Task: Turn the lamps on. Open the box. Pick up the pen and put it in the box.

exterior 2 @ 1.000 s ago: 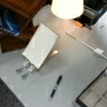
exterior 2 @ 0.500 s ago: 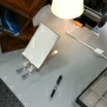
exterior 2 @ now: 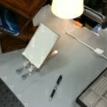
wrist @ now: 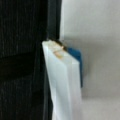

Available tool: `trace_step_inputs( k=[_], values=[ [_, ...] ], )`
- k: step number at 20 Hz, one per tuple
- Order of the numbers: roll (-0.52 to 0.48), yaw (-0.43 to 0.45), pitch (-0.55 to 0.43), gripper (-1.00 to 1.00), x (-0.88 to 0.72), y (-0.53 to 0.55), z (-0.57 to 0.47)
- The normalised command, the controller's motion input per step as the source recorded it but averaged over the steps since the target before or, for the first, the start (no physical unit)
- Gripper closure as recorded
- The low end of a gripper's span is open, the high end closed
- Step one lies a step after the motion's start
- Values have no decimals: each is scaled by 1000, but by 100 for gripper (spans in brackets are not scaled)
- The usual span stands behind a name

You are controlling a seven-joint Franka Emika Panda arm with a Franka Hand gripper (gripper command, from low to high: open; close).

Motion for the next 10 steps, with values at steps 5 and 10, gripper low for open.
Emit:
trace_step_inputs(
  k=[5,10],
  values=[
    [-174,55,41,-100,-32,-81,112],
    [-177,94,75,-100,-25,-274,96]
  ],
)
